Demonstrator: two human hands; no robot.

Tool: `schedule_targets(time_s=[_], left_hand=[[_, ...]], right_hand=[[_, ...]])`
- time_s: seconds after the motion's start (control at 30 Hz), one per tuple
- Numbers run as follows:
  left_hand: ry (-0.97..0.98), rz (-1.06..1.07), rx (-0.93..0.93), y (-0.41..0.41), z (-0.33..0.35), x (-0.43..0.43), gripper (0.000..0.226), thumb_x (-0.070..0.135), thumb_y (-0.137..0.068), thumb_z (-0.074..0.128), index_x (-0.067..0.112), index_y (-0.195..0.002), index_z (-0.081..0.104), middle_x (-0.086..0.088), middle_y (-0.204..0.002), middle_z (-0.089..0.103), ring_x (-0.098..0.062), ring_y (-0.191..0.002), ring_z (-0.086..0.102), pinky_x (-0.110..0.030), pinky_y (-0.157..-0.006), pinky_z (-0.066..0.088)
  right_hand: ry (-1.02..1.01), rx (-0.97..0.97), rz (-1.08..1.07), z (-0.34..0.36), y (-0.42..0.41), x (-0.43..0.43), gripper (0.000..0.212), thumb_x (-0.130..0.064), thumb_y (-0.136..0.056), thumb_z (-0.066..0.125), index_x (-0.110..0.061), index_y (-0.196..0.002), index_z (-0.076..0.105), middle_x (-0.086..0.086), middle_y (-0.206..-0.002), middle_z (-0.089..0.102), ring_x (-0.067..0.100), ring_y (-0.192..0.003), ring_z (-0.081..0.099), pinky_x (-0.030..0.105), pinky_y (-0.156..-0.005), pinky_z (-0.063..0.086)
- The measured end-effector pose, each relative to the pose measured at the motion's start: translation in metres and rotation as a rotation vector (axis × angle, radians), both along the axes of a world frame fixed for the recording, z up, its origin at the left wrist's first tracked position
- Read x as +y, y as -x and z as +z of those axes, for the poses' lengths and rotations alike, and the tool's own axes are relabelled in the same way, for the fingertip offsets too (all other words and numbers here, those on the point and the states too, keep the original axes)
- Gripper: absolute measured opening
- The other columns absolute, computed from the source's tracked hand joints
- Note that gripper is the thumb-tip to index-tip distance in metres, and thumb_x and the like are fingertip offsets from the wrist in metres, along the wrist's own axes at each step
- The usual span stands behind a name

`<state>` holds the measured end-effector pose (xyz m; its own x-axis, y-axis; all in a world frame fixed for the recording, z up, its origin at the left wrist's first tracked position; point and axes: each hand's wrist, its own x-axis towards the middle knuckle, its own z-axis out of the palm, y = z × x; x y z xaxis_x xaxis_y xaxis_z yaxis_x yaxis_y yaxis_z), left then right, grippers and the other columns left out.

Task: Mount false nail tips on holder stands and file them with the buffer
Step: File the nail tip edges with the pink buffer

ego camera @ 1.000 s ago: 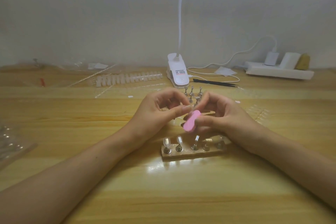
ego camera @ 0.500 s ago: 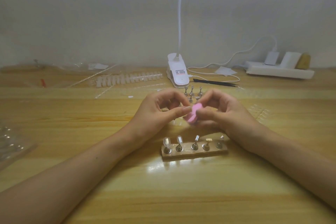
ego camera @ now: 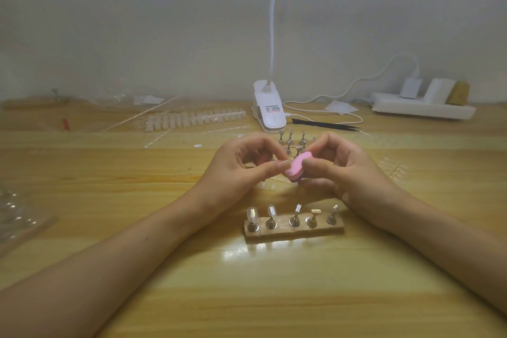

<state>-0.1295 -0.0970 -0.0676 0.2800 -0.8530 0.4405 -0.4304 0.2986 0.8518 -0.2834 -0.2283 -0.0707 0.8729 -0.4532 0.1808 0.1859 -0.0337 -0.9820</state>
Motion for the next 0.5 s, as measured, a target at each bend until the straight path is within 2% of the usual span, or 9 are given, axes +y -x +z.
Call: schedule_targets(time_s=[0.1,0.2,0.33,0.43,0.5], left_hand=[[-0.003,-0.003,-0.008,0.0003,-0.0003,0.0,0.005,0.012,-0.084,0.072,0.009,-0.082,0.069,0.014,-0.06,0.05,-0.009,-0.061,0.044,-0.016,-0.063,0.038],[-0.007,0.002,0.008,0.0003,0.0001,0.0006,0.005,0.012,-0.084,0.073,0.011,-0.081,0.069,0.013,-0.061,0.051,-0.01,-0.062,0.044,-0.016,-0.063,0.039],[-0.009,-0.01,0.01,0.0008,0.0002,0.0005,0.005,0.013,-0.083,0.073,0.01,-0.082,0.069,0.008,-0.062,0.05,-0.011,-0.062,0.044,-0.016,-0.063,0.038],[-0.013,-0.014,0.011,0.0007,0.0004,0.0009,0.011,0.02,-0.081,0.073,0.01,-0.082,0.069,0.014,-0.061,0.049,-0.009,-0.062,0.043,-0.014,-0.064,0.038],[-0.011,-0.029,-0.003,0.0015,0.0006,0.0011,0.012,0.021,-0.081,0.073,0.01,-0.082,0.07,0.015,-0.062,0.051,-0.008,-0.063,0.043,-0.012,-0.065,0.038]], right_hand=[[0.052,0.06,0.064,-0.0005,-0.0001,0.0014,0.027,-0.021,-0.076,0.086,-0.016,-0.086,0.061,0.011,-0.096,0.074,0.034,-0.087,0.075,0.035,-0.067,0.062],[-0.012,0.0,-0.018,-0.0004,-0.0001,0.0002,0.032,-0.022,-0.073,0.084,-0.012,-0.087,0.058,0.014,-0.094,0.073,0.029,-0.084,0.075,0.034,-0.066,0.061],[0.011,0.027,0.052,-0.0006,-0.0003,0.0008,0.026,-0.02,-0.073,0.083,-0.014,-0.085,0.061,0.012,-0.092,0.073,0.033,-0.086,0.075,0.035,-0.069,0.062],[-0.045,-0.022,-0.029,-0.0002,-0.0003,-0.0011,0.03,-0.023,-0.072,0.079,-0.011,-0.089,0.057,0.011,-0.09,0.074,0.025,-0.083,0.075,0.033,-0.068,0.061],[-0.068,-0.022,-0.007,0.0005,-0.0002,-0.0022,0.032,-0.022,-0.072,0.075,-0.009,-0.091,0.053,0.011,-0.089,0.074,0.022,-0.081,0.074,0.031,-0.066,0.06]])
